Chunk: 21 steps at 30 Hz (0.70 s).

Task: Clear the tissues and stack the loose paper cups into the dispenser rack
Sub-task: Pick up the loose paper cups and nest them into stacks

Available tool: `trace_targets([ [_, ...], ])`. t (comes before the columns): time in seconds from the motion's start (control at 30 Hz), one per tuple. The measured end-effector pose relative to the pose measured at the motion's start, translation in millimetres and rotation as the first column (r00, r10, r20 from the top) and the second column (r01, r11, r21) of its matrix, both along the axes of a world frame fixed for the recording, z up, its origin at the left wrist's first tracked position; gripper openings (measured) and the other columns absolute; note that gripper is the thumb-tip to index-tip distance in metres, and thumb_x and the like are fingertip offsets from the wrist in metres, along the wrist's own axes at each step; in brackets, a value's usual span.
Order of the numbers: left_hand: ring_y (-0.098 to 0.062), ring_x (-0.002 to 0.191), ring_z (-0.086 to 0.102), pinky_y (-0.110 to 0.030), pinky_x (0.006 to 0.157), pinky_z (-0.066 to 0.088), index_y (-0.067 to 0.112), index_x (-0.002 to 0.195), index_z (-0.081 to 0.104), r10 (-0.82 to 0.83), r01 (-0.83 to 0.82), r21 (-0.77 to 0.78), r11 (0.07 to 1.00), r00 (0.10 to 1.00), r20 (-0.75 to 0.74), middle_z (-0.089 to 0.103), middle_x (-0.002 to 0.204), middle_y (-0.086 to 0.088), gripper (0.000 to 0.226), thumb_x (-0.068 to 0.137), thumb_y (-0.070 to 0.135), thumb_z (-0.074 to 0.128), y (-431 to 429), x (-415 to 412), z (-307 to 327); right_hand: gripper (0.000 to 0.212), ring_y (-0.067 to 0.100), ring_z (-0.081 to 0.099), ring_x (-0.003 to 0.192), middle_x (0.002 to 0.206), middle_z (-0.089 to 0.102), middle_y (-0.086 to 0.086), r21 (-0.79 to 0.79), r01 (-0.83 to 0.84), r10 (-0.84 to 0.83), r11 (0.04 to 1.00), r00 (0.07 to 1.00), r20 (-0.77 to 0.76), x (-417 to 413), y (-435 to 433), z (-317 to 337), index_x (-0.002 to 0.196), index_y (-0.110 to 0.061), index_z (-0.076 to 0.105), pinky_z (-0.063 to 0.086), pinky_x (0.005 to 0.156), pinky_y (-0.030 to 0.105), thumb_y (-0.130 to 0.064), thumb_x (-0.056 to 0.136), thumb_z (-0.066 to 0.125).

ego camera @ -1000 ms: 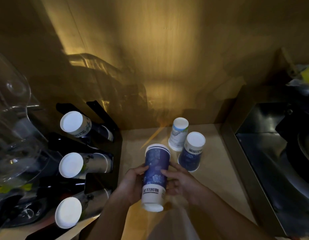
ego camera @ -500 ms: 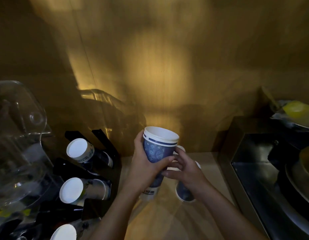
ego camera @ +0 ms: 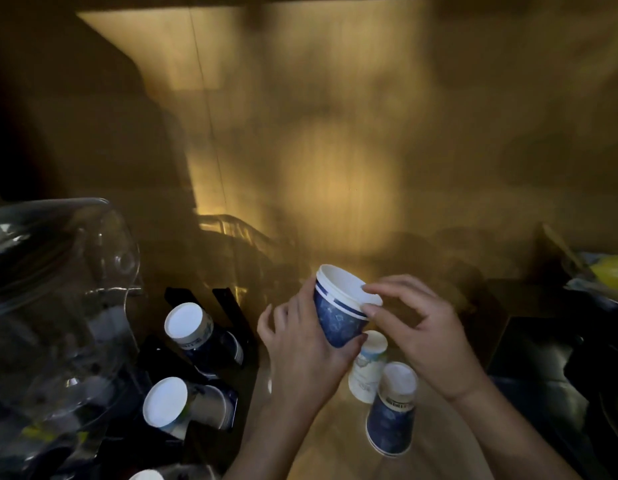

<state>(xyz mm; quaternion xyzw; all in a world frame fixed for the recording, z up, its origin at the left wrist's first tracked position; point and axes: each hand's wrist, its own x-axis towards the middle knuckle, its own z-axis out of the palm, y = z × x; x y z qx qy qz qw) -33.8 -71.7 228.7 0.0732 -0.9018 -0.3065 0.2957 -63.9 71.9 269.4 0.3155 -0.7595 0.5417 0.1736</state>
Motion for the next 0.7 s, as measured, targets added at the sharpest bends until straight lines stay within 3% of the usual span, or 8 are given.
trace_targets([
  [0.07,-0.015,0.119,0.045,-0.04,0.111,0.015,0.026,0.138,0.027,-0.01,0.01,-0.008,1.0,1.0,-0.008,0.05,0.132,0.008,0.092,0.062,0.062,0.065,2,2,-1,0.018,0.011,0.058,0.093,0.091,0.062,-0.008,0.088,0.044,-0.04,0.995,0.998,-0.05,0,-5,0,0.091,-0.016,0.071,0.041,0.087,0.034,-0.01,0.075,0.073],
  [0.2,-0.013,0.12,0.05,-0.044,0.114,0.013,0.019,0.139,0.031,-0.022,0.021,-0.015,1.0,0.998,-0.053,0.054,0.129,0.004,0.089,0.065,0.056,0.066,6,6,-4,0.002,0.003,0.053,0.085,0.079,0.062,-0.017,0.179,0.036,-0.024,0.983,0.998,-0.066,-4,-11,-2,0.079,-0.017,0.072,0.033,0.082,0.026,-0.016,0.076,0.071],
  [0.37,-0.006,0.125,0.044,-0.047,0.118,0.005,0.024,0.14,0.027,-0.067,0.068,0.074,0.995,0.997,-0.023,0.05,0.133,0.01,0.096,0.062,0.057,0.072,9,8,-4,0.012,-0.002,0.053,0.081,0.075,0.066,-0.013,0.26,-0.064,0.073,0.963,0.997,-0.023,-11,-12,1,0.07,-0.017,0.068,0.03,0.085,0.026,-0.015,0.082,0.065],
  [0.43,-0.005,0.121,0.044,-0.054,0.117,0.015,0.036,0.135,0.025,-0.098,0.093,0.212,0.973,0.995,0.016,0.05,0.127,0.017,0.095,0.055,0.061,0.071,9,10,-3,0.015,0.0,0.053,0.082,0.076,0.065,-0.011,0.278,-0.079,0.085,0.957,0.996,-0.012,-14,-11,4,0.069,-0.018,0.067,0.03,0.088,0.03,-0.012,0.083,0.063],
  [0.53,-0.012,0.113,0.051,-0.052,0.101,0.042,0.057,0.117,0.026,-0.149,0.122,0.399,0.909,0.988,0.038,0.056,0.116,0.022,0.086,0.047,0.061,0.075,2,10,-8,0.021,0.019,0.057,0.086,0.076,0.065,-0.006,0.226,-0.138,0.122,0.964,0.989,0.081,-22,-4,11,0.067,-0.022,0.065,0.037,0.087,0.037,-0.008,0.083,0.062],
  [0.63,-0.016,0.111,0.059,-0.048,0.092,0.051,0.054,0.118,0.032,-0.248,0.198,0.548,0.813,0.969,0.019,0.062,0.116,0.015,0.09,0.044,0.056,0.084,-3,9,-14,0.026,0.011,0.057,0.072,0.07,0.063,-0.001,0.075,-0.246,0.231,0.966,0.959,0.165,-28,3,21,0.065,-0.021,0.064,0.044,0.071,0.026,-0.003,0.083,0.06],
  [0.7,-0.012,0.105,0.064,-0.047,0.089,0.054,0.05,0.12,0.035,-0.309,0.241,0.628,0.74,0.951,-0.001,0.065,0.114,0.012,0.093,0.042,0.054,0.087,-5,8,-17,0.022,0.007,0.057,0.068,0.068,0.065,-0.001,0.033,-0.248,0.24,0.968,0.956,0.168,-33,6,26,0.067,-0.019,0.065,0.045,0.067,0.02,-0.004,0.083,0.059],
])
